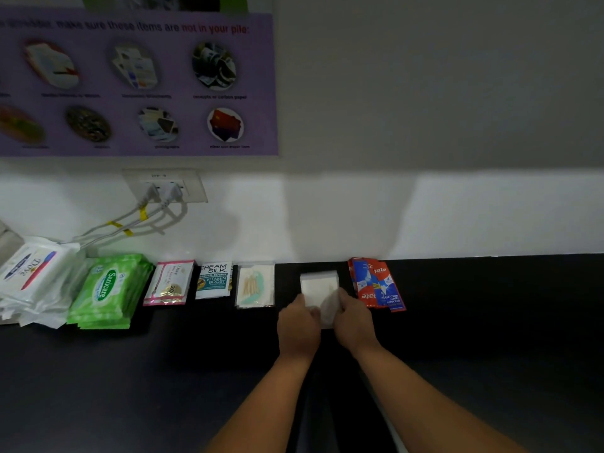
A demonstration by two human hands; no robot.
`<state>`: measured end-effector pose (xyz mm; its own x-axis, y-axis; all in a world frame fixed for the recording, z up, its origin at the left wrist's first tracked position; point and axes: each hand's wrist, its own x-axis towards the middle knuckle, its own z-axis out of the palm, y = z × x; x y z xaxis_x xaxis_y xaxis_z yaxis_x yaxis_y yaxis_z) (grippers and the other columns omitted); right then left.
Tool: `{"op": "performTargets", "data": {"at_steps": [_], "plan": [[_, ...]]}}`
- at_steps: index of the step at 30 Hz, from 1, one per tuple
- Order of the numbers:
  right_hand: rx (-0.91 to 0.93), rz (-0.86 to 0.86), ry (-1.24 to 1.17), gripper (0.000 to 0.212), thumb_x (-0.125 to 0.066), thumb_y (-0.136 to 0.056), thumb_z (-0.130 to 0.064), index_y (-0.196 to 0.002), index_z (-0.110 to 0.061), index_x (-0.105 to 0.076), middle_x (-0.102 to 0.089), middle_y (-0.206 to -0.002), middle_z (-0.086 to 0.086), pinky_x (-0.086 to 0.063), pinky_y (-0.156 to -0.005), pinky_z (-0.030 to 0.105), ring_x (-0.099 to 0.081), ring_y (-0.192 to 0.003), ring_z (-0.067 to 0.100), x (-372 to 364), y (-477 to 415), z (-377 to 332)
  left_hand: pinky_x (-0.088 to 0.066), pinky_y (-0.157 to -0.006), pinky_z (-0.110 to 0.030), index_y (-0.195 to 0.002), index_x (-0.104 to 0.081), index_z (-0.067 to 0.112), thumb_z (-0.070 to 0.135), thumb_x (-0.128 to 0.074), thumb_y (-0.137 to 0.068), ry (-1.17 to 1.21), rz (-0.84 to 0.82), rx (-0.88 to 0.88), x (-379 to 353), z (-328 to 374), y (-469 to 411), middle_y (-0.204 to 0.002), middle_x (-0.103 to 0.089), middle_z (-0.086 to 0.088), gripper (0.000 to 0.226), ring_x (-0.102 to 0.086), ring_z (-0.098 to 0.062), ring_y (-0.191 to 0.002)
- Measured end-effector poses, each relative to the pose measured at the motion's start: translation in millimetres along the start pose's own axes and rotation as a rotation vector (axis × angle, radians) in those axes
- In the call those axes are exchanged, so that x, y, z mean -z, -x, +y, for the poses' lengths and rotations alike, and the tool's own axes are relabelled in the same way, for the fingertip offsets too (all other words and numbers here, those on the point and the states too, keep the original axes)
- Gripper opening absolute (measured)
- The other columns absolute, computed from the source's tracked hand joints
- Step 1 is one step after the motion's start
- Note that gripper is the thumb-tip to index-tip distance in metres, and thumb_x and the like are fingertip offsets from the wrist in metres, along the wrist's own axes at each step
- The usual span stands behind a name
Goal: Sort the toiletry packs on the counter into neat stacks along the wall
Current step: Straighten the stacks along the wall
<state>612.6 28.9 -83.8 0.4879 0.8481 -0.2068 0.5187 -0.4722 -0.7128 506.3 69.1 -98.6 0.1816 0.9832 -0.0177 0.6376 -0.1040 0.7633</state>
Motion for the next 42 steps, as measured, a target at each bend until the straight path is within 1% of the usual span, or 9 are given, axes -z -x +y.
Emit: {"op": "performTargets", "data": {"at_steps": [6, 9, 12, 19, 25, 31, 35, 39, 42], "plan": [[-0.067, -0.029, -0.048, 0.039, -0.042, -0.103, -0.017, -0.141, -0.01, -0.046, -0.052, -0.139, 0.012, -0.044, -0.108, 0.042, -0.05, -0.13, 0.026, 6, -6, 3, -0.048, -0.067, -0.037, -0.088, -0.065, 0.0, 0.009, -0.058, -0.09, 0.027, 0.04, -0.053, -1, 7, 6, -0.083, -0.069, -0.02, 0.012, -0.066, -0.037, -0.079], [-0.123, -0.062, -0.061, 0.049, -0.042, -0.102, -0.014, -0.15, -0.011, -0.034, -0.045, -0.145, 0.011, -0.042, -0.11, 0.042, -0.046, -0.133, 0.025, 10, -17, -1, -0.052, -0.068, -0.041, -0.085, -0.062, 0.001, 0.019, -0.051, -0.089, 0.109, 0.029, -0.05, -3, 9, 1, -0.08, -0.068, -0.017, 0.021, -0.067, -0.035, -0.078], [-0.125, -0.09, -0.017, 0.047, -0.04, -0.103, -0.014, -0.149, -0.011, -0.035, -0.047, -0.143, 0.011, -0.043, -0.108, 0.039, -0.047, -0.13, 0.024, 14, -25, -6, -0.055, -0.076, -0.044, -0.093, -0.063, 0.003, 0.028, -0.046, -0.086, 0.118, -0.026, -0.012, -7, 10, -9, -0.088, -0.07, -0.015, 0.031, -0.068, -0.034, -0.086], [-0.097, -0.153, 0.059, 0.037, -0.044, -0.099, -0.008, -0.136, -0.007, -0.047, -0.054, -0.132, 0.014, -0.045, -0.105, 0.043, -0.053, -0.12, 0.026, 27, -40, -19, -0.052, -0.091, -0.038, -0.109, -0.063, 0.004, 0.019, -0.054, -0.096, 0.103, -0.14, 0.081, -5, 23, -31, -0.109, -0.07, -0.014, 0.022, -0.065, -0.031, -0.104], [-0.115, -0.187, 0.092, 0.04, -0.043, -0.101, -0.01, -0.141, -0.008, -0.043, -0.05, -0.139, 0.012, -0.041, -0.106, 0.036, -0.05, -0.123, 0.024, 34, -45, -27, -0.049, -0.092, -0.032, -0.12, -0.059, 0.006, 0.021, -0.055, -0.094, 0.104, -0.208, 0.099, -2, 26, -37, -0.117, -0.068, -0.014, 0.03, -0.064, -0.03, -0.109], [-0.121, -0.172, 0.071, 0.036, -0.045, -0.098, -0.01, -0.134, -0.01, -0.048, -0.054, -0.131, 0.012, -0.041, -0.088, 0.03, -0.052, -0.109, 0.02, 32, -47, -30, -0.044, -0.089, -0.029, -0.125, -0.054, 0.007, 0.025, -0.054, -0.097, 0.13, -0.25, 0.102, 4, 26, -39, -0.122, -0.065, -0.015, 0.033, -0.061, -0.031, -0.113], [-0.13, -0.063, 0.092, 0.037, -0.046, -0.096, -0.009, -0.134, -0.011, -0.048, -0.056, -0.13, 0.012, -0.041, -0.091, 0.032, -0.054, -0.116, 0.024, 26, -40, -38, -0.042, -0.08, -0.022, -0.119, -0.063, 0.008, 0.018, -0.057, -0.095, 0.156, -0.128, 0.01, 21, 21, -30, -0.113, -0.07, -0.01, 0.027, -0.065, -0.026, -0.105], [0.078, 0.16, 0.039, 0.039, -0.05, -0.097, -0.011, -0.135, -0.008, -0.052, -0.063, -0.123, 0.015, -0.049, -0.096, 0.035, -0.06, -0.112, 0.028, 4, -16, -50, -0.044, -0.095, -0.023, -0.121, -0.068, 0.003, 0.01, -0.061, -0.093, 0.173, 0.114, -0.052, 51, 3, -28, -0.115, -0.072, -0.013, 0.03, -0.067, -0.026, -0.108], [0.199, 0.114, -0.022, 0.039, -0.05, -0.097, -0.01, -0.136, -0.009, -0.056, -0.064, -0.13, 0.012, -0.037, -0.103, 0.021, -0.059, -0.121, 0.026, -23, -2, -61, -0.042, -0.102, -0.028, -0.121, -0.067, 0.0, 0.005, -0.06, -0.091, 0.149, 0.238, -0.006, 76, -20, -31, -0.119, -0.069, -0.017, 0.031, -0.063, -0.031, -0.114]]}}
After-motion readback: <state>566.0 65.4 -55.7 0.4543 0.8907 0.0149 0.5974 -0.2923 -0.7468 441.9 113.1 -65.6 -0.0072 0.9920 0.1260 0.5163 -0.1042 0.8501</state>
